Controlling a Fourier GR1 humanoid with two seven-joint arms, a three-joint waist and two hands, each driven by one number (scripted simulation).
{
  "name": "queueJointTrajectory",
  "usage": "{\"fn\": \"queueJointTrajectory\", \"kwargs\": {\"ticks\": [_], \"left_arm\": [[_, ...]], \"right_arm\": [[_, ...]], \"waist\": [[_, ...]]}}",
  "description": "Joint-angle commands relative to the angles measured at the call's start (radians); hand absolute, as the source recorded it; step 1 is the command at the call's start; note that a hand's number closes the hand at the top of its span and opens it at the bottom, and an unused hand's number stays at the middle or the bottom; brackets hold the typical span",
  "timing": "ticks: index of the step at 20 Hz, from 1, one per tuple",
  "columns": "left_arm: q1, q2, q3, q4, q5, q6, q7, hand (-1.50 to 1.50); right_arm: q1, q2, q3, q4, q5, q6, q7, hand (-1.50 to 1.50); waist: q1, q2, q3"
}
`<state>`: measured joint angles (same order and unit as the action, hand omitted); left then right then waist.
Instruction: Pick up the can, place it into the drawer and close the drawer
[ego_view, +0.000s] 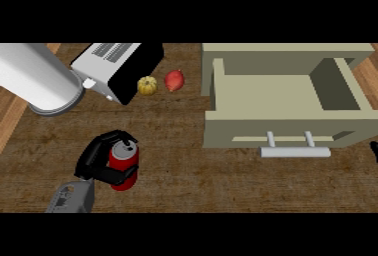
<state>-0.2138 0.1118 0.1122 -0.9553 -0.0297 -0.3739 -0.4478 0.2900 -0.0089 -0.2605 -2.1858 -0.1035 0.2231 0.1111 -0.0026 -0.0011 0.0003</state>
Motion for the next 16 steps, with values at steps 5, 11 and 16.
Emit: {"fn": "queueJointTrajectory", "kwargs": {"ticks": [5,11,16], "left_arm": [[-0.031,-0.05,0.143,-0.071,0.071,0.252,0.081,1.5],[-0.059,-0.047,0.133,-0.155,0.092,0.313,0.14,1.5],[-0.057,-0.064,0.052,-0.393,0.096,0.326,0.365,1.5]], "right_arm": [[0.018,0.008,0.006,-0.056,-0.009,-0.015,0.032,-1.5],[0.027,-0.003,-0.024,-0.023,-0.021,0.012,-0.015,-1.5],[-0.053,-0.016,-0.003,-0.015,-0.001,-0.03,0.038,-1.5]], "waist": [[0.003,-0.001,0.0],[-0.002,0.0,0.0],[0.006,-0.001,0.0]]}}
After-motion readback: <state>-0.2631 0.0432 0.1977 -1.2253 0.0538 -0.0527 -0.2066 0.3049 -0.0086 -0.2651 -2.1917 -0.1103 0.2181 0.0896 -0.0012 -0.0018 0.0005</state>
